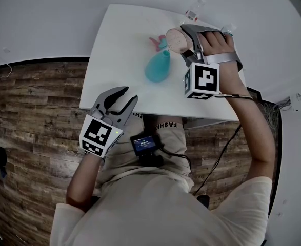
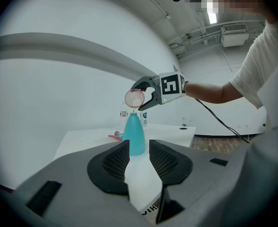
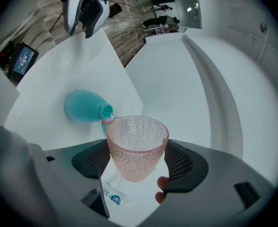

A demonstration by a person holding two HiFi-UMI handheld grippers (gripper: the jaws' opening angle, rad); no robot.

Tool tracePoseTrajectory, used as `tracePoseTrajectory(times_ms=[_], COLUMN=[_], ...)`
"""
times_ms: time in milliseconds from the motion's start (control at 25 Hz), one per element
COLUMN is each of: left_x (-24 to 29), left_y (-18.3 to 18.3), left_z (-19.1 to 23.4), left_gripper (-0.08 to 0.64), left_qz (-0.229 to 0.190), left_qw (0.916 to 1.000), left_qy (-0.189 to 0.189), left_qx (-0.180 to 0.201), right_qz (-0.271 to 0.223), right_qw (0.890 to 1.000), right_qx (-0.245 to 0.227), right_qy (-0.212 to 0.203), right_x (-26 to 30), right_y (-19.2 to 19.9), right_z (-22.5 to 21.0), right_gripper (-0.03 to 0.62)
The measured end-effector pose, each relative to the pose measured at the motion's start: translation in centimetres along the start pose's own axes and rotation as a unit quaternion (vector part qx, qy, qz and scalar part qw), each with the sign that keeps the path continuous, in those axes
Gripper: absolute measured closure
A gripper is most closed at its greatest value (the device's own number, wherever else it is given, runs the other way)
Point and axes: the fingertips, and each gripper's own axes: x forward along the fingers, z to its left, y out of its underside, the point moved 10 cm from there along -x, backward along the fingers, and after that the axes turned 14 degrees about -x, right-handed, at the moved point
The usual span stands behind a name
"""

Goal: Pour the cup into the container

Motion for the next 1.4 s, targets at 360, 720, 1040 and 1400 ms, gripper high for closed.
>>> tracePoseTrajectory(times_ms=[360, 720, 1040, 1400], left_x=[0.1, 0.1, -0.1, -0.1], left_y=[0.0, 0.0, 0.2, 0.4], left_z=[-0.1, -0.2, -0.2, -0.2], left_gripper=[0.419, 0.420, 0.420, 0.419], left_qz=[0.001, 0.000, 0.000, 0.001], left_qw=[1.0000, 1.0000, 1.0000, 1.0000], left_qy=[0.000, 0.001, 0.000, 0.001], left_qx=[-0.001, -0.003, -0.006, -0.008], right_qz=[0.000, 0.006, 0.005, 0.014], right_qw=[1.000, 0.998, 0.995, 0.987], right_qx=[-0.013, -0.047, -0.080, -0.129], right_qy=[0.012, 0.048, 0.062, 0.095], right_x=[-0.2, -0.4, -0.5, -0.5], right_y=[-0.3, -1.0, -1.9, -2.2], right_z=[0.1, 0.6, 1.0, 1.9], right_gripper=[0.230, 0.229, 0.230, 0.229])
